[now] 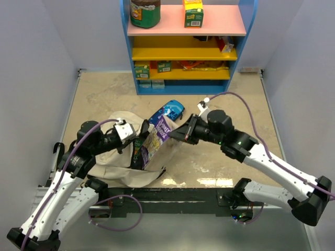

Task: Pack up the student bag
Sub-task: Place the book in the student bag.

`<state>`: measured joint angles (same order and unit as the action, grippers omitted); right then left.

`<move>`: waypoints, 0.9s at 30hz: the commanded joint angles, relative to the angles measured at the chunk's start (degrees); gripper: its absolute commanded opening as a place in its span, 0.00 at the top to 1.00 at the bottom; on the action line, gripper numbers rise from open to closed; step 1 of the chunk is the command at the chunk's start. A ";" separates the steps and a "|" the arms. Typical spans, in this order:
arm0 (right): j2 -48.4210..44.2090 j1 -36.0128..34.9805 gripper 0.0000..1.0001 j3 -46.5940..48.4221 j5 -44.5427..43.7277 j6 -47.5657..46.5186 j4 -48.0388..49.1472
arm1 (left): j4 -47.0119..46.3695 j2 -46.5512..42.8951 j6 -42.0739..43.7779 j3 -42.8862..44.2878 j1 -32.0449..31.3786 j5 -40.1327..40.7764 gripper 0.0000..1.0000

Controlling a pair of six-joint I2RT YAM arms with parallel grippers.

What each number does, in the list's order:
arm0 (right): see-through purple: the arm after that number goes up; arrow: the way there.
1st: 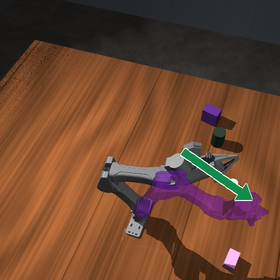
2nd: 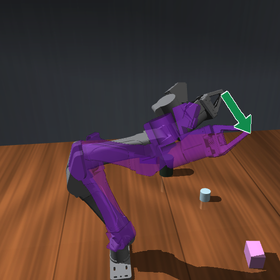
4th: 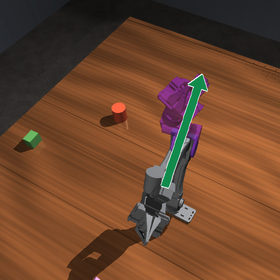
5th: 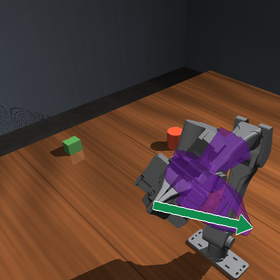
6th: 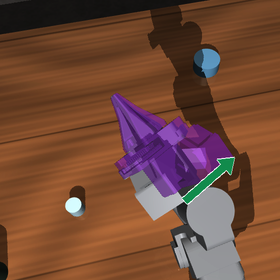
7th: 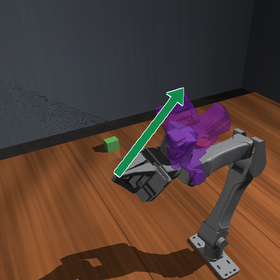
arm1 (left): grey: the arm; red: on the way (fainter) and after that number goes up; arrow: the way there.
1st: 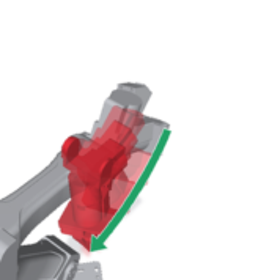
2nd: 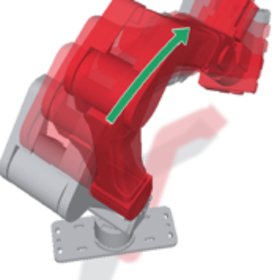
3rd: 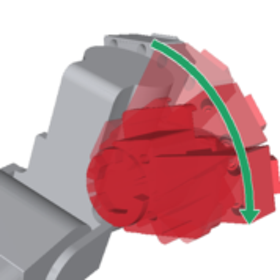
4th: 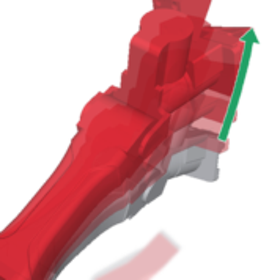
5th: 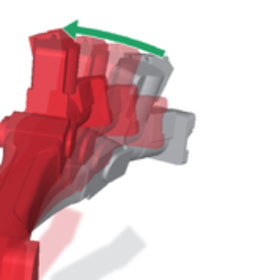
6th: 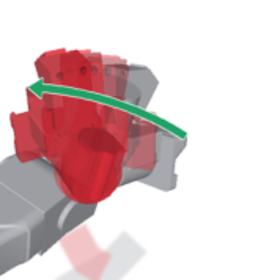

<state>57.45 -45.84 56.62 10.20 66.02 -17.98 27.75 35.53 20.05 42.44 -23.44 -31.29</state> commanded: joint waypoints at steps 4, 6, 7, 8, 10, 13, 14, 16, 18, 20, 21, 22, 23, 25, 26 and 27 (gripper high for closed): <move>2.14 -5.30 1.00 -10.47 6.42 11.58 25.52 | -3.75 0.33 -0.28 2.65 -0.29 -0.70 1.00; 3.28 -6.18 1.00 -10.74 6.94 12.55 27.29 | -3.75 0.24 -0.28 2.39 -0.29 -1.40 1.00; 3.72 -7.06 1.00 -10.31 6.86 12.38 27.73 | -3.75 0.33 -0.19 2.30 -0.29 -2.28 1.00; 3.81 -7.41 1.00 -9.34 6.77 12.29 27.56 | -3.06 0.42 0.07 2.39 -0.29 -3.59 1.00; 4.68 -8.29 1.00 -8.55 6.59 12.03 27.56 | -2.61 0.68 -0.19 2.56 -0.29 -6.15 1.00; 5.92 -8.47 1.00 -8.98 6.33 11.94 29.57 | -2.17 0.95 -0.46 3.09 -0.29 -7.47 1.00; 6.61 -8.38 1.00 -10.46 6.76 12.29 30.80 | -1.65 0.95 0.07 3.44 -0.29 -7.73 1.00; 10.37 -6.64 1.00 -12.57 9.12 12.47 38.40 | -0.94 0.95 0.60 4.06 -0.29 -8.17 1.00; 16.17 -2.35 1.00 -16.36 14.21 15.71 49.21 | -0.68 0.95 0.78 4.76 -0.29 -7.92 1.00; 28.21 -0.83 1.00 -13.75 21.61 16.07 55.84 | -0.85 1.03 0.17 5.63 -0.38 -7.21 1.00; 31.37 -0.83 1.00 -11.99 21.45 14.77 53.25 | -0.59 0.95 0.25 6.16 -0.29 -6.95 1.00; 34.28 -1.09 1.00 -10.06 20.75 12.84 50.09 | -0.24 0.77 0.42 6.60 -0.29 -6.86 1.00; 35.35 -1.18 1.00 -6.38 18.04 7.69 46.66 | 0.28 0.60 0.60 7.39 -0.29 -6.68 1.00; 36.15 -1.18 1.00 -3.37 14.34 2.82 34.31 | 0.46 -0.19 0.60 8.01 -0.29 -6.15 1.00; 37.28 -1.18 1.00 -1.97 11.72 -0.16 31.71 | 0.64 -0.37 0.69 8.19 -0.29 -6.24 1.00; 37.99 -0.57 1.00 -1.43 10.73 -1.49 27.42 | 0.73 -0.46 0.69 8.28 -0.29 -6.50 1.00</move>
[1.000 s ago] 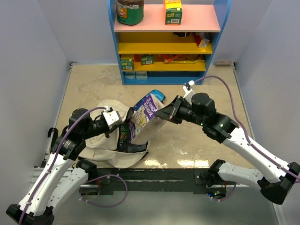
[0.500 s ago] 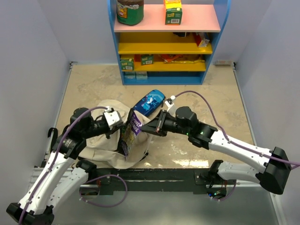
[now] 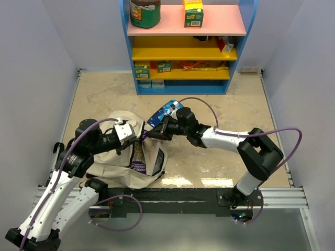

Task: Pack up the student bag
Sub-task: Place the book in the student bag.

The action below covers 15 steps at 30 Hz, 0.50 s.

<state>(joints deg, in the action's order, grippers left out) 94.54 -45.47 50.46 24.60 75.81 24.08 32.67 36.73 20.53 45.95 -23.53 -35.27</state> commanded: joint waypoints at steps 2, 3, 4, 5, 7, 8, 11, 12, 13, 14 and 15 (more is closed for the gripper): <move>4.57 -0.58 1.00 5.79 -3.60 -14.09 -16.68 | -4.01 -1.23 0.21 4.93 -0.20 -3.23 1.00; 5.99 -0.32 1.00 6.05 -3.16 -14.37 -16.34 | -4.01 -0.53 0.12 5.02 -0.20 -4.45 1.00; 7.14 -0.32 1.00 6.40 -3.15 -14.55 -16.34 | -3.93 -0.26 -0.23 5.20 -0.20 -4.98 1.00; 8.02 -0.32 1.00 7.37 -3.33 -14.46 -15.38 | -4.10 0.18 -0.41 5.29 -0.20 -5.34 1.00; 10.83 -2.16 1.00 9.21 -3.42 -14.11 -14.58 | -4.28 0.80 -0.58 5.11 -0.20 -6.13 1.00; 11.97 -2.95 1.00 12.01 -3.68 -14.11 -14.76 | -4.54 0.97 -0.58 4.94 -0.20 -6.13 1.00; 15.84 -6.29 1.00 15.71 -4.39 -12.45 -13.88 | -4.72 1.15 -0.58 4.93 -0.20 -5.87 1.00; 17.41 -7.43 1.00 16.77 -4.56 -12.79 -15.88 | -4.54 1.24 -0.58 5.02 -0.20 -5.87 1.00; 17.69 -7.70 1.00 17.74 -5.26 -13.14 -16.77 | -4.45 1.15 -0.67 5.02 -0.20 -5.87 1.00; 17.61 -8.05 1.00 18.01 -5.18 -13.75 -16.69 | -4.28 1.15 -0.58 5.02 -0.20 -5.87 1.00; 17.26 -8.31 1.00 17.66 -5.09 -13.67 -16.26 | -4.19 1.15 -0.50 5.02 -0.20 -5.69 1.00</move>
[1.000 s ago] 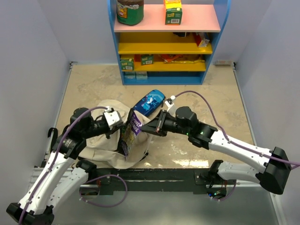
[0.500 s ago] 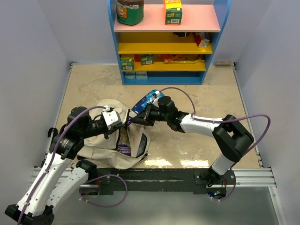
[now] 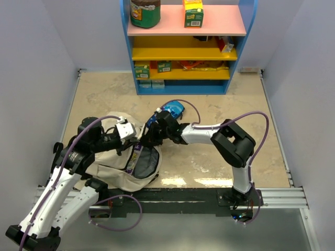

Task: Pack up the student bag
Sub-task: Place the book in the student bag.

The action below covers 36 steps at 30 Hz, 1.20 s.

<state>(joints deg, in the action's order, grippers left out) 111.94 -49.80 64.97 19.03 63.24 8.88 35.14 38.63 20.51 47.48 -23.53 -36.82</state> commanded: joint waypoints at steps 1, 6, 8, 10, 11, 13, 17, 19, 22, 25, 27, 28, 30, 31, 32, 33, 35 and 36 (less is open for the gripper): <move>-0.84 -3.90 0.99 2.54 0.40 -1.19 -1.15 | -6.66 -0.75 -0.39 3.41 -0.20 -4.14 1.00; -4.97 -5.22 0.96 -0.62 -1.45 -2.86 -0.73 | -8.06 -0.75 -0.91 2.27 -0.20 -4.14 1.00; -9.08 -5.13 0.96 -6.33 -1.54 -0.42 4.01 | -8.59 -0.84 -1.00 1.91 -0.20 -3.96 1.00; -10.25 -5.92 0.96 -9.23 -0.49 1.26 11.22 | -8.94 -0.66 -1.00 1.82 -0.29 -4.05 1.00; -9.29 -6.53 0.96 -8.64 0.13 1.53 12.55 | -9.20 -0.49 -1.18 1.82 -0.20 -4.23 1.00; -7.36 -8.64 0.97 -5.75 2.50 0.92 14.39 | -9.99 -0.22 -1.96 2.00 -0.20 -4.58 1.00; -2.09 -10.32 0.81 -2.22 5.58 -0.92 13.27 | -10.17 -0.05 -2.58 2.96 -0.20 -5.37 1.00; -1.28 -9.70 0.70 -2.30 5.76 -3.02 9.32 | -9.56 -0.22 -2.06 3.14 -0.20 -5.46 1.00; -6.72 -6.63 0.53 -6.76 0.08 -7.06 4.13 | -8.68 -0.75 -1.71 3.49 -0.20 -5.63 1.00; -14.44 -1.28 0.33 -10.99 -0.31 -9.79 3.78 | -8.59 -1.72 -1.01 2.97 -0.20 -5.19 1.00; -16.92 2.33 0.18 -10.13 -1.27 -12.69 -1.99 | -8.51 -2.24 -0.74 2.53 -0.20 -5.02 1.00; -18.50 3.30 0.14 -8.91 -1.45 -15.06 -3.42 | -8.24 -2.33 -0.30 2.35 -0.20 -5.10 1.00; -19.21 6.37 0.04 -7.23 -2.32 -17.26 -8.41 | -8.33 -2.51 -0.03 1.74 -0.20 -4.93 1.00; -19.82 7.25 0.03 -5.92 -3.46 -18.58 -10.19 | -8.24 -2.60 0.14 1.56 -0.20 -5.02 1.00; -20.18 9.09 0.01 -5.39 -7.04 -18.77 -11.86 | -8.24 -2.77 0.14 1.38 -0.20 -5.10 1.00; -20.18 10.24 0.01 -5.12 -7.77 -18.94 -13.79 | -8.33 -2.86 0.23 1.12 -0.29 -5.19 1.00; -19.49 12.52 0.01 -3.80 -11.00 -19.12 -16.17 | -8.15 -2.95 0.49 0.95 -0.20 -5.28 1.00; -18.78 12.88 0.01 -2.84 -15.20 -19.21 -19.23 | -8.07 -2.86 0.84 1.03 -0.20 -5.19 1.00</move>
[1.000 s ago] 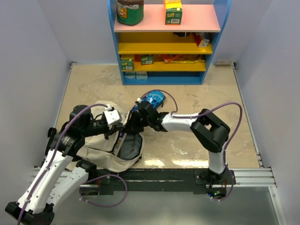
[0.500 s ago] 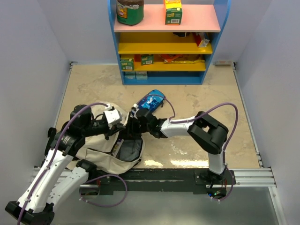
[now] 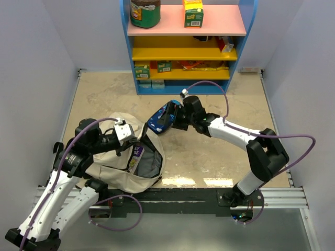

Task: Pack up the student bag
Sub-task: Place the book in the student bag, then pick up the stationery from the center of the board.

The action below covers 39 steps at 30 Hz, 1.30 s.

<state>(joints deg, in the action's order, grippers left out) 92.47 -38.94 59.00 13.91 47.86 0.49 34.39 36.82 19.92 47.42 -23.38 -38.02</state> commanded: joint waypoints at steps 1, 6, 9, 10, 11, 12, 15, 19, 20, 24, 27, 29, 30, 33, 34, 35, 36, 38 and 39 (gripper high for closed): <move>1.57 2.20 0.01 5.05 -12.22 -3.47 -11.99 | -7.06 -1.13 1.52 1.10 -0.35 -4.08 1.00; 8.33 1.24 0.01 10.52 -24.34 0.04 -15.35 | -7.15 -1.13 1.44 0.92 -0.35 -4.52 1.00; 10.36 0.09 0.01 12.27 -27.27 2.15 -15.34 | -7.41 -1.66 1.17 0.75 -0.35 -4.34 1.00; 10.89 -0.34 0.01 14.19 -30.40 2.94 -16.30 | -7.67 -1.75 1.17 0.75 -0.35 -4.34 1.00; 11.33 -1.57 0.01 15.43 -32.26 3.38 -18.49 | -7.67 -1.84 1.08 0.83 -0.44 -4.43 1.00; 12.20 -2.36 0.01 18.22 -33.93 3.21 -19.55 | -7.76 -1.92 1.17 0.83 -0.36 -4.43 1.00; 14.57 -7.72 0.02 27.08 -46.13 2.33 -26.84 | -7.67 -2.10 1.43 0.57 -0.35 -4.34 1.00; 21.50 -11.15 0.03 34.76 -51.17 -0.30 -30.55 | -7.41 -2.45 1.52 0.04 -0.35 -4.17 1.00; 23.09 -11.33 0.03 36.26 -52.92 -0.65 -32.03 | -7.32 -2.54 1.35 -0.13 -0.35 -4.17 1.00; 34.77 -11.95 0.03 51.77 -57.76 0.39 -43.36 | -7.23 -3.07 1.08 -0.75 -0.35 -4.69 1.00; 41.64 -13.18 0.02 58.31 -60.66 0.40 -48.30 | -6.97 -3.07 1.08 -0.84 -0.35 -5.31 1.00; 43.32 -13.36 0.01 58.94 -61.28 -0.22 -47.52 | -6.53 -3.07 1.43 -0.92 -0.35 -5.48 1.00; 43.59 -13.36 0.01 58.60 -61.46 -1.70 -46.64 | -6.01 -3.07 1.61 -0.92 -0.35 -5.49 1.00; 43.85 -13.44 0.01 57.81 -61.90 -3.72 -44.70 | -5.74 -3.24 1.96 -1.01 -0.35 -5.75 1.00; 43.85 -13.62 0.01 57.63 -61.99 -4.00 -44.61 | -5.83 -3.24 1.96 -1.10 -0.35 -5.84 1.00; 43.94 -13.53 0.01 57.11 -62.25 -4.17 -44.96 | -6.26 -3.33 1.88 -1.10 -0.35 -5.92 1.00; 43.94 -13.62 0.01 56.58 -62.51 -4.52 -44.96 | -6.35 -3.24 1.70 -1.01 -0.35 -5.84 1.00; 43.77 -13.62 0.01 55.61 -62.96 -4.88 -45.66 | -6.88 -3.24 1.44 -1.01 -0.35 -5.84 1.00; 43.07 -13.62 0.01 53.78 -61.39 -5.92 -45.41 | -7.06 -3.24 1.35 -1.01 -0.35 -5.84 1.00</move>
<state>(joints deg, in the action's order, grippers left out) 136.62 -52.60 116.05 -46.13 44.27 -40.91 33.98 34.48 20.73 46.00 -23.38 -39.27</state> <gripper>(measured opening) 0.986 0.022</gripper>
